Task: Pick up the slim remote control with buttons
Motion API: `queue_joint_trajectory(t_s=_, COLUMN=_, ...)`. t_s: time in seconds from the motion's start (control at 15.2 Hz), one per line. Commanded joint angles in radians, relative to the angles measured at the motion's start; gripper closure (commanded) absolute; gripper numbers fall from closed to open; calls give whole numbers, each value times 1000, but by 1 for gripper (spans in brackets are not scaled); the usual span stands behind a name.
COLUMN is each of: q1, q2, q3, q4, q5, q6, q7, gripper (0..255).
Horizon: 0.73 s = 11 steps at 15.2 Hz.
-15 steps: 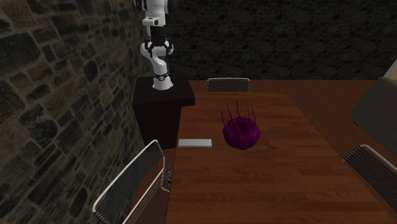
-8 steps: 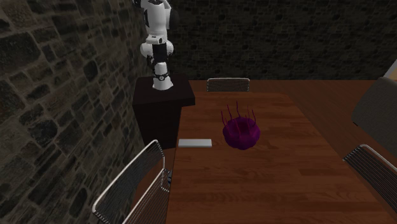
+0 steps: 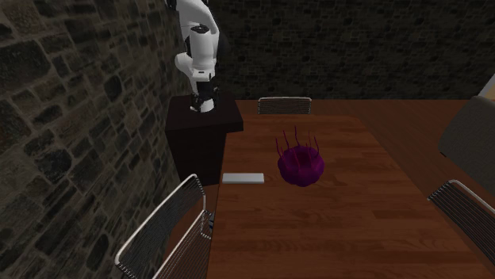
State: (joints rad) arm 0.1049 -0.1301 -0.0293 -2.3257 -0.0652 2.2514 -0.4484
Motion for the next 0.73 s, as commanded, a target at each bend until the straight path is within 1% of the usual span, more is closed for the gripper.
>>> queue_joint_trajectory(t_s=0.0, q1=7, q2=76, q3=0, q4=27, q5=5, q6=48, q7=-41, gripper=0)
queue_joint_trajectory(t_s=0.33, q1=16, q2=266, q3=12, q4=122, q5=17, q6=136, q7=-139, gripper=0)
queue_joint_trajectory(t_s=0.66, q1=20, q2=454, q3=35, q4=242, q5=18, q6=197, q7=-226, gripper=0)
